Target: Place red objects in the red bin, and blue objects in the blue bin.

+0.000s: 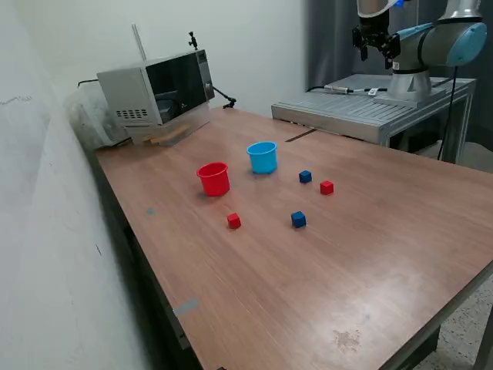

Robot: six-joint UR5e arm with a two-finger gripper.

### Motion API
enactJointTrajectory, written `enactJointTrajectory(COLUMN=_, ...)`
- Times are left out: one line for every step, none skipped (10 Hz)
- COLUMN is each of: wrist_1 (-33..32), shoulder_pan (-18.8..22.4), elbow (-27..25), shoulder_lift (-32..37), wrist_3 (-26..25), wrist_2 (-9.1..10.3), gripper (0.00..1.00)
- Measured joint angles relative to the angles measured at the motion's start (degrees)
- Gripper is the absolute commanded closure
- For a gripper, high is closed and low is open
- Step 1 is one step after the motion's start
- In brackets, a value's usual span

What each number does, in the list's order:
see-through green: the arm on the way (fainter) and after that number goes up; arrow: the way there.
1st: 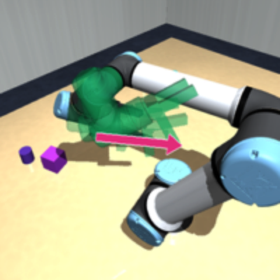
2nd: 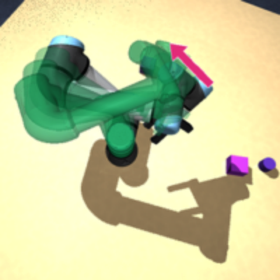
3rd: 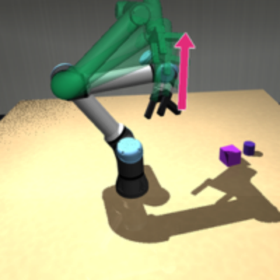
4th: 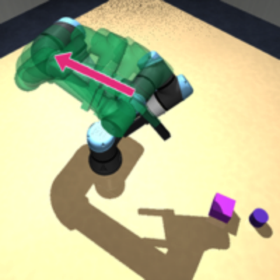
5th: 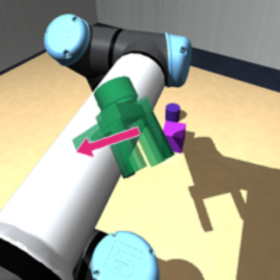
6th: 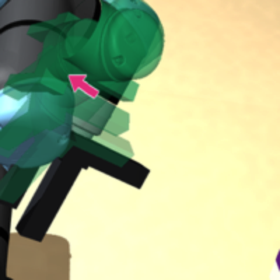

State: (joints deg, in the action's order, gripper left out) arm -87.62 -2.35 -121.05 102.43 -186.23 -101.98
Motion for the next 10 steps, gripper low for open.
enactJointTrajectory(wrist_1=-1.5, shoulder_pan=0.1, elbow=0.8, shoulder_lift=-0.6, wrist_3=0.0, wrist_2=0.06, gripper=0.0)
enactJointTrajectory(wrist_1=-3.8, shoulder_pan=0.9, elbow=2.2, shoulder_lift=-1.5, wrist_3=0.0, wrist_2=0.14, gripper=0.0)
enactJointTrajectory(wrist_1=-6.1, shoulder_pan=2.3, elbow=4.1, shoulder_lift=-2.8, wrist_3=0.0, wrist_2=0.25, gripper=0.0)
enactJointTrajectory(wrist_1=-8.1, shoulder_pan=4.0, elbow=6.5, shoulder_lift=-4.4, wrist_3=-0.2, wrist_2=0.43, gripper=0.0)
enactJointTrajectory(wrist_1=-10.1, shoulder_pan=5.7, elbow=9.3, shoulder_lift=-6.2, wrist_3=-0.4, wrist_2=1.16, gripper=0.0)
enactJointTrajectory(wrist_1=-12.0, shoulder_pan=7.1, elbow=12.2, shoulder_lift=-8.1, wrist_3=-0.7, wrist_2=2.64, gripper=0.0)
enactJointTrajectory(wrist_1=-13.9, shoulder_pan=8.7, elbow=15.2, shoulder_lift=-10.2, wrist_3=-1.0, wrist_2=4.37, gripper=0.0)
enactJointTrajectory(wrist_1=-15.8, shoulder_pan=10.4, elbow=18.0, shoulder_lift=-12.4, wrist_3=-1.3, wrist_2=5.75, gripper=0.0)
enactJointTrajectory(wrist_1=-17.9, shoulder_pan=12.1, elbow=20.6, shoulder_lift=-15.2, wrist_3=-1.9, wrist_2=6.74, gripper=0.0)
enactJointTrajectory(wrist_1=-20.4, shoulder_pan=13.5, elbow=22.8, shoulder_lift=-18.7, wrist_3=-2.6, wrist_2=7.4, gripper=0.0)
